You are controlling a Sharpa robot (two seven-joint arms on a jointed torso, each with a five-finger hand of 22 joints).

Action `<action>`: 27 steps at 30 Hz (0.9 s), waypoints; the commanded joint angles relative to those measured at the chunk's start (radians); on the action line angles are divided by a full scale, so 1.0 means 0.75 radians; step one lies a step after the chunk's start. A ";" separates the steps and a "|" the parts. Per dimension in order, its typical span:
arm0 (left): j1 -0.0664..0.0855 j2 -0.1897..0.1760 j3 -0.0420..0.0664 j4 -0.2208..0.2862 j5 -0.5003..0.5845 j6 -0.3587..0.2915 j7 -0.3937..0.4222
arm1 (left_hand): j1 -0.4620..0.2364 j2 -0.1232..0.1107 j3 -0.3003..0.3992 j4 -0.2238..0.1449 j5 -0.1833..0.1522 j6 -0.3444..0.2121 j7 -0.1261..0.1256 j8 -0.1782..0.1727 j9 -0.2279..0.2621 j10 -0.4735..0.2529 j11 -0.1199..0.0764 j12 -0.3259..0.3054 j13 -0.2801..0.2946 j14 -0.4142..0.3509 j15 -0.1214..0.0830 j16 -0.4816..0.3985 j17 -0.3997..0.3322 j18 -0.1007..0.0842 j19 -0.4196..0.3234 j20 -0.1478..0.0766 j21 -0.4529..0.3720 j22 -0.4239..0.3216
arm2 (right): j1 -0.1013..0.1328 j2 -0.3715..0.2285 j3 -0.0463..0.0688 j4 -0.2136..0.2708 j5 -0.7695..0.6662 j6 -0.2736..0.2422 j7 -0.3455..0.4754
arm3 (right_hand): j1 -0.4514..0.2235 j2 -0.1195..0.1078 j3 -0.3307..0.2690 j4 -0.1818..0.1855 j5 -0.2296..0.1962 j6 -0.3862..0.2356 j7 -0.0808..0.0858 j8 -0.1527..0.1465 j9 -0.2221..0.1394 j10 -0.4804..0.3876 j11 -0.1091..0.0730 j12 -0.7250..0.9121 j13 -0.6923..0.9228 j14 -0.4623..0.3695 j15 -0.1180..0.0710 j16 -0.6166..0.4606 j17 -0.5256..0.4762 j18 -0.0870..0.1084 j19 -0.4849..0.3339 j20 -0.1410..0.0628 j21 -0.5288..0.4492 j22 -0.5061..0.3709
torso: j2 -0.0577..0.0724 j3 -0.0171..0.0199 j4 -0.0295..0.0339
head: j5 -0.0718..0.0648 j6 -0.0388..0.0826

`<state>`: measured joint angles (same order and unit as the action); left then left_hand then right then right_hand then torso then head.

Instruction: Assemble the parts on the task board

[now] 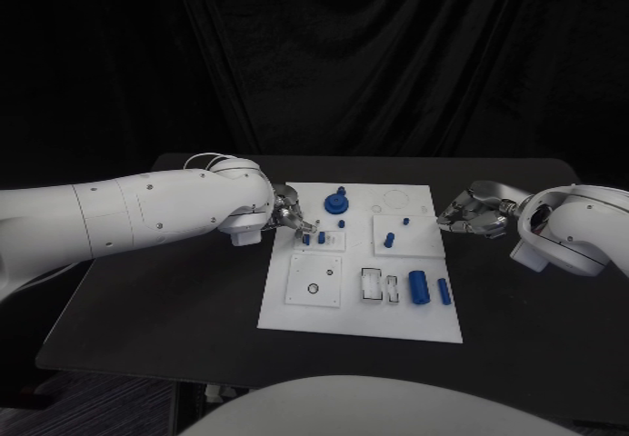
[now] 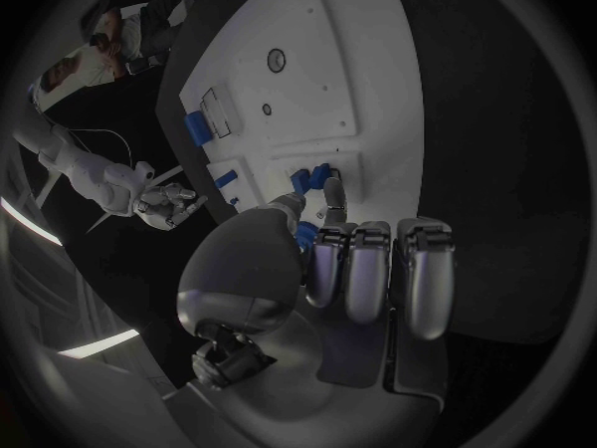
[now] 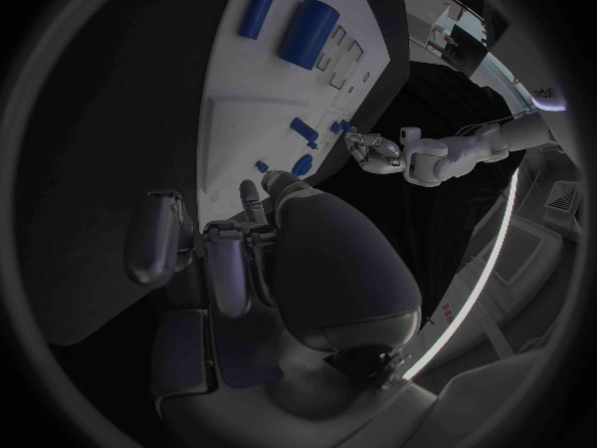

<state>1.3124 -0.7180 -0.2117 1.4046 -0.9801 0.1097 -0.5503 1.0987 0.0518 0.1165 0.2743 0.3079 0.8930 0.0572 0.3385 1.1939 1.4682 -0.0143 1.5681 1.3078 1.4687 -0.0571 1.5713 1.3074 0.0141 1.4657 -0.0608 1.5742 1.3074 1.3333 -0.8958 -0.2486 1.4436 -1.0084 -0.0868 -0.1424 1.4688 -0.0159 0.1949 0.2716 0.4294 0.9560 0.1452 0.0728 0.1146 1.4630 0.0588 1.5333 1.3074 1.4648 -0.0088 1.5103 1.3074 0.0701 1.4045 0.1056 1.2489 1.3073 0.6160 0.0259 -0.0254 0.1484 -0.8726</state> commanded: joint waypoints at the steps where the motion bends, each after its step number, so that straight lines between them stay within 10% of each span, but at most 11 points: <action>1: -0.005 0.005 0.001 -0.003 0.008 0.017 0.024 | 0.014 -0.001 0.006 -0.003 0.000 -0.012 0.002 -0.005 0.002 0.136 0.009 0.003 0.350 0.130 0.005 -0.007 0.336 -0.019 0.140 0.003 -0.005 0.351 | -0.003 -0.001 0.001 0.002 -0.006 -0.014 -0.004 | 0.014 0.000 0.007 0.002 0.005 0.007 -0.002 0.001 0.001 0.049 0.007 -0.005 0.257 0.090 0.006 -0.005 0.231 0.011 -0.005 -0.002 -0.003 0.211 | 0.000 0.0003 0.0003 | 0.000 0.000; 27: -0.018 0.025 0.001 -0.023 0.008 0.039 0.024 | 0.036 0.003 0.022 -0.007 0.027 -0.016 0.003 -0.005 0.005 0.134 0.010 0.001 0.348 0.127 0.006 -0.010 0.329 -0.019 0.140 0.004 -0.005 0.351 | -0.003 0.000 0.001 0.002 -0.006 -0.010 -0.007 | 0.015 0.000 0.009 0.001 0.007 0.008 -0.002 0.001 0.001 0.047 0.006 -0.006 0.256 0.089 0.005 -0.005 0.230 0.011 -0.006 -0.003 -0.005 0.210 | -0.001 0.0009 0.0001 | 0.000 0.000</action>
<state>1.3009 -0.7012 -0.2117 1.3867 -0.9799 0.1240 -0.5461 1.1144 0.0518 0.1263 0.2702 0.3253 0.8894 0.0608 0.3385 1.1963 1.4682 -0.0142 1.5681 1.3078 1.4686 -0.0570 1.5672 1.3074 0.0140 1.4657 -0.0608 1.5742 1.3074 1.3332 -0.8957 -0.2486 1.4439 -1.0084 -0.0869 -0.1424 1.4688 -0.0159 0.1949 0.2716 0.4293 0.9559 0.1452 0.0728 0.1146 1.4630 0.0588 1.5333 1.3074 1.4648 -0.0088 1.5104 1.3074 0.0701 1.4045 0.1056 1.2489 1.3073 0.6152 0.0263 -0.0252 0.1472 -0.8726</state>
